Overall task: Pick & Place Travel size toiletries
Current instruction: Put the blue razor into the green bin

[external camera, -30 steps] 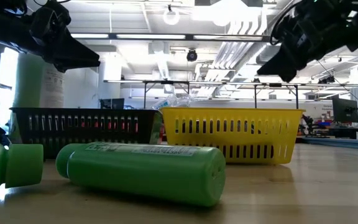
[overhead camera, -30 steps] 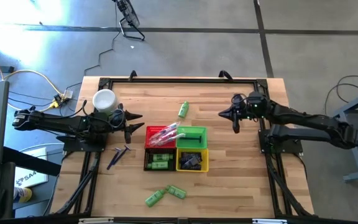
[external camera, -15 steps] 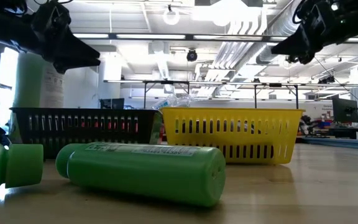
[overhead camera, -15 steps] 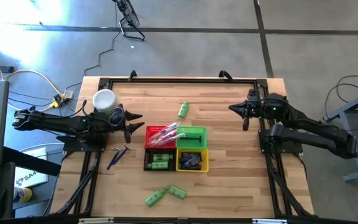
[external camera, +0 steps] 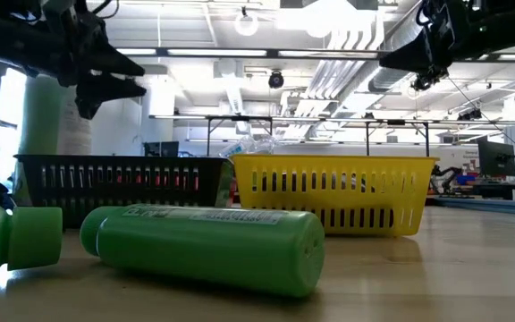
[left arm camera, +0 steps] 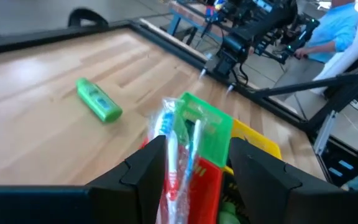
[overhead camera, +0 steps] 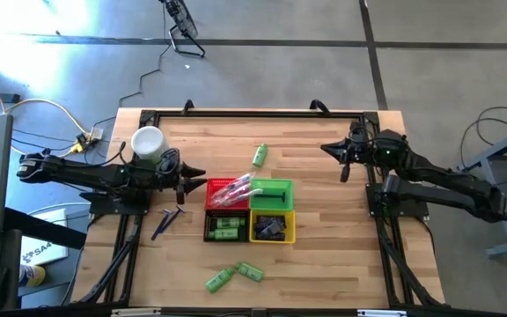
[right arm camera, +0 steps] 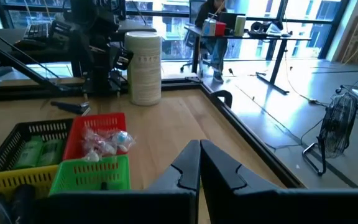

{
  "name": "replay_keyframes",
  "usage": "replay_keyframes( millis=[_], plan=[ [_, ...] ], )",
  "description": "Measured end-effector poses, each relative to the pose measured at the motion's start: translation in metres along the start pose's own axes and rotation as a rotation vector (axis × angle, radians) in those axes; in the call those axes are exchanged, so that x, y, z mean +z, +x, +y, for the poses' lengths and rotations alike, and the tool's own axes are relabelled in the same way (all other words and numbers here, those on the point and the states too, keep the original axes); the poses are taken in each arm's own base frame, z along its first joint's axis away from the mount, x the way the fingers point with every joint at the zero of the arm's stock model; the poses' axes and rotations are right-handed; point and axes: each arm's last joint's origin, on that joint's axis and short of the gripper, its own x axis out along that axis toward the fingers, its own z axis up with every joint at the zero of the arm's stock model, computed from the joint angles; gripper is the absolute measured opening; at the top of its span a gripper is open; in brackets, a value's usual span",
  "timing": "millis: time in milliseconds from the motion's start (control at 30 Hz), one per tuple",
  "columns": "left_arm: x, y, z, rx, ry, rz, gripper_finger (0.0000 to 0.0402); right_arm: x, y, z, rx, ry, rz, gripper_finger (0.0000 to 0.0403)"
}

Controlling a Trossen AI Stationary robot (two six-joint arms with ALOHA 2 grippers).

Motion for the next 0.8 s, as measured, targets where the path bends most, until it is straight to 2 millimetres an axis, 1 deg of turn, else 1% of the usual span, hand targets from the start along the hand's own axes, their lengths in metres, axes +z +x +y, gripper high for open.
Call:
replay_keyframes(
  millis=[200, 333, 567, 800],
  plan=[
    [-0.007, 0.011, -0.013, -0.047, 0.033, 0.007, 0.0175, -0.003, 0.006, -0.001, 0.003, 0.005, 0.033, 0.0003],
    [0.000, 0.019, -0.031, -0.024, 0.096, 0.033, 0.0175, -0.005, 0.010, -0.001, 0.004, 0.007, 0.044, 0.0003],
    [0.019, 0.029, -0.063, 0.148, 0.193, 0.205, 0.0175, -0.007, 0.018, -0.002, 0.005, -0.004, 0.054, 0.0003],
    [0.035, 0.037, -0.081, 0.353, 0.146, 0.480, 0.0175, -0.012, 0.025, -0.003, 0.013, -0.078, 0.097, 0.0003]
  ],
)
